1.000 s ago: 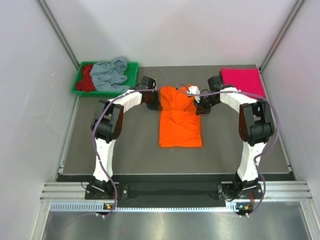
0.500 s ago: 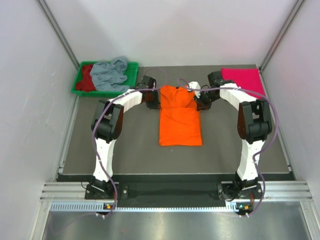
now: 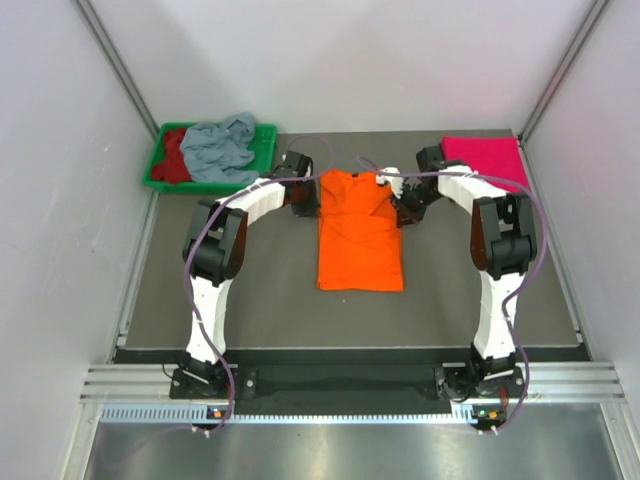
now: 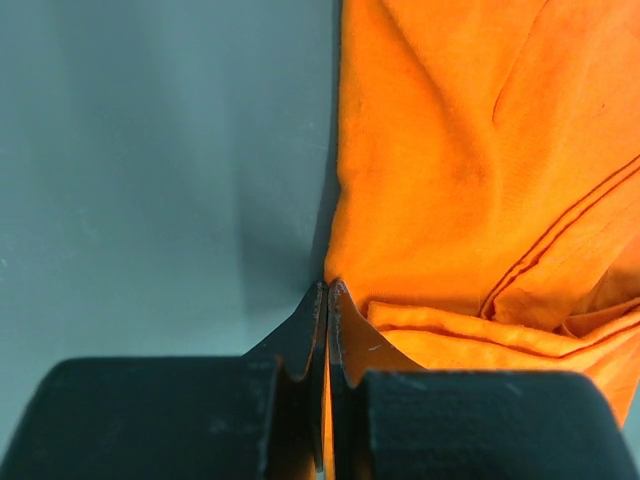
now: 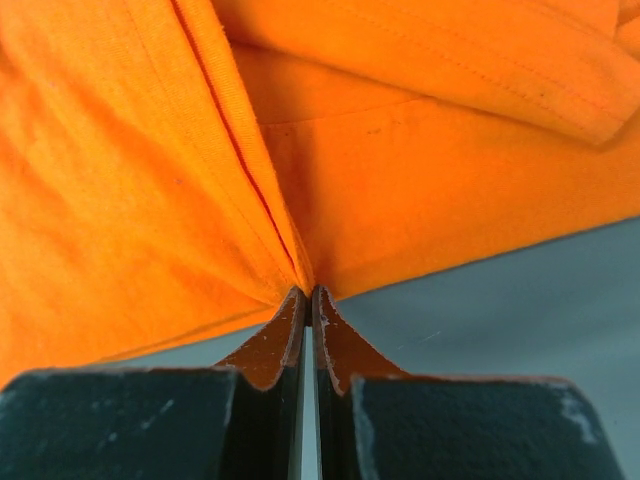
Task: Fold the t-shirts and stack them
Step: Fold the tshirt
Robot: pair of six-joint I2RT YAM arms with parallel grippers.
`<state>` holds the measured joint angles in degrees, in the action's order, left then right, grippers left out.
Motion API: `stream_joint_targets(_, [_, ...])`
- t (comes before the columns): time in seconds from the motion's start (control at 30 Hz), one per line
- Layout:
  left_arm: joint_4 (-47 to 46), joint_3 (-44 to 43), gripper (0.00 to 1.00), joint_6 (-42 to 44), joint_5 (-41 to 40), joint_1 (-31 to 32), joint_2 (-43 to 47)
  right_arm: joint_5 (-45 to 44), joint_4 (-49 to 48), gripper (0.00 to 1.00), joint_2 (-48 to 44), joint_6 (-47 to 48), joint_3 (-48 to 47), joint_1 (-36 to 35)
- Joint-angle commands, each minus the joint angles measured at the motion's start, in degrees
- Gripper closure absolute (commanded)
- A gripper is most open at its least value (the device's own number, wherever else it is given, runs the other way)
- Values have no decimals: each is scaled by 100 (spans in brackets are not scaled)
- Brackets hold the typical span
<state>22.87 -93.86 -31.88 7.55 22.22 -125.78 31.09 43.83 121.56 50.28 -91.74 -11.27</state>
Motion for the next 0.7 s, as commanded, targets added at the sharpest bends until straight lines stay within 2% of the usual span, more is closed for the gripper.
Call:
stream_joint_targets(0.0, [253,26,100,59,-640,-60,-211,-50,20,100,105,-27,-282,125])
stream_joint_targets(0.17, [244,26,100,50,-702,-51,-176,-147,-33,100,184,-159,-388,125])
stream_joint_targets(0.23, [235,0,100,50,-702,-51,-167,-147,-42,96,158,-246,-458,116])
stream_joint_targets(0.3, [235,-105,100,102,-581,-60,-158,-130,-59,87,97,-334,-528,90])
stream_joint_targets(0.37, [340,-289,99,164,-431,-51,-114,-95,-85,84,26,-440,-546,28])
stream_joint_targets(0.4, [375,-342,92,190,-326,-51,-70,-112,-112,81,-87,-493,-546,11])
stream_joint_targets(0.43, [402,-439,73,226,-281,-51,-26,-225,-286,81,-158,-728,-520,-7])
stream_joint_targets(0.47, [446,-475,68,252,-272,-51,113,-331,-444,80,-254,-913,-468,-16])
stream_joint_targets(0.53, [473,-536,62,349,-219,-60,290,-646,-918,79,-588,-1465,-257,-7])
stream_joint_targets(0.67, [622,-484,58,463,-97,-68,781,-1192,-1403,74,-1203,-2451,7,-7])
